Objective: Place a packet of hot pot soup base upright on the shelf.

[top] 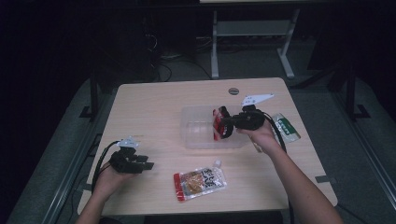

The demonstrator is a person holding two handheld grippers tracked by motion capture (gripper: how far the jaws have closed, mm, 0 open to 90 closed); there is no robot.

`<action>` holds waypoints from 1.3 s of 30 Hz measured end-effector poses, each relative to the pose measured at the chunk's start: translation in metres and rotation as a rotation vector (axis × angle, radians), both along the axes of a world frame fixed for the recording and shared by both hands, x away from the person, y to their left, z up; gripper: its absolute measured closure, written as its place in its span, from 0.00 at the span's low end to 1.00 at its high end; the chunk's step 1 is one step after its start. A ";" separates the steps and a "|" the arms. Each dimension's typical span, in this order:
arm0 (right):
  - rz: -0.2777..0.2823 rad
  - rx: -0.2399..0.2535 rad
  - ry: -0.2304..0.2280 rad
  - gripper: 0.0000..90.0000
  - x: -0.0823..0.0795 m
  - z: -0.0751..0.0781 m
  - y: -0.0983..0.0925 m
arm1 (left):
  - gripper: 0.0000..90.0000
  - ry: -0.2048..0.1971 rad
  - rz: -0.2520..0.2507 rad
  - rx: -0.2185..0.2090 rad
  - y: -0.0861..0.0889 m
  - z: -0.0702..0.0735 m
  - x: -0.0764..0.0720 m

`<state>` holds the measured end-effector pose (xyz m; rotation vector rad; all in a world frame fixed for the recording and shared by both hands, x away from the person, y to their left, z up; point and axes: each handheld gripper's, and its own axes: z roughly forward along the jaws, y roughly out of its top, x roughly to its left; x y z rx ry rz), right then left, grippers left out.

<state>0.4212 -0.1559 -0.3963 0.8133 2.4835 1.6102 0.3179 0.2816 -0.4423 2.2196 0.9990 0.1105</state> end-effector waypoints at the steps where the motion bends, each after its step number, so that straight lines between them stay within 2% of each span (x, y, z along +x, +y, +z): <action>1: -0.003 0.000 0.000 0.99 0.001 0.000 0.001 | 0.59 0.000 -0.001 0.000 0.000 0.000 0.000; 5: -0.010 0.009 -0.002 0.97 0.002 0.001 0.002 | 0.59 0.004 -0.002 -0.001 0.001 0.000 0.000; 8: -0.021 0.020 -0.002 0.90 0.001 0.004 0.000 | 0.59 0.005 -0.007 0.005 0.001 0.000 0.000; 13: -0.038 0.010 -0.009 0.74 -0.003 0.008 -0.004 | 0.59 0.005 -0.005 0.001 0.001 0.000 0.000; 16: -0.034 0.015 -0.013 0.71 -0.007 0.012 -0.006 | 0.59 0.001 -0.002 -0.002 0.000 0.000 0.000; 24: -0.010 0.015 -0.012 0.70 -0.023 0.017 -0.015 | 0.59 0.007 -0.004 0.003 -0.001 0.000 0.000; 29: 0.014 0.000 0.014 0.72 -0.032 0.014 -0.014 | 0.59 0.007 -0.009 0.010 -0.001 0.001 0.000; 31: 0.028 -0.010 0.024 0.81 -0.033 0.013 -0.012 | 0.59 0.006 -0.010 0.012 0.000 0.001 0.000; 35: 0.043 0.002 0.030 0.95 -0.033 0.012 -0.010 | 0.59 0.004 -0.006 0.009 0.000 0.001 -0.001; 39: 0.030 0.008 0.011 1.00 -0.032 0.013 -0.011 | 0.59 0.005 -0.002 0.003 -0.001 0.000 0.000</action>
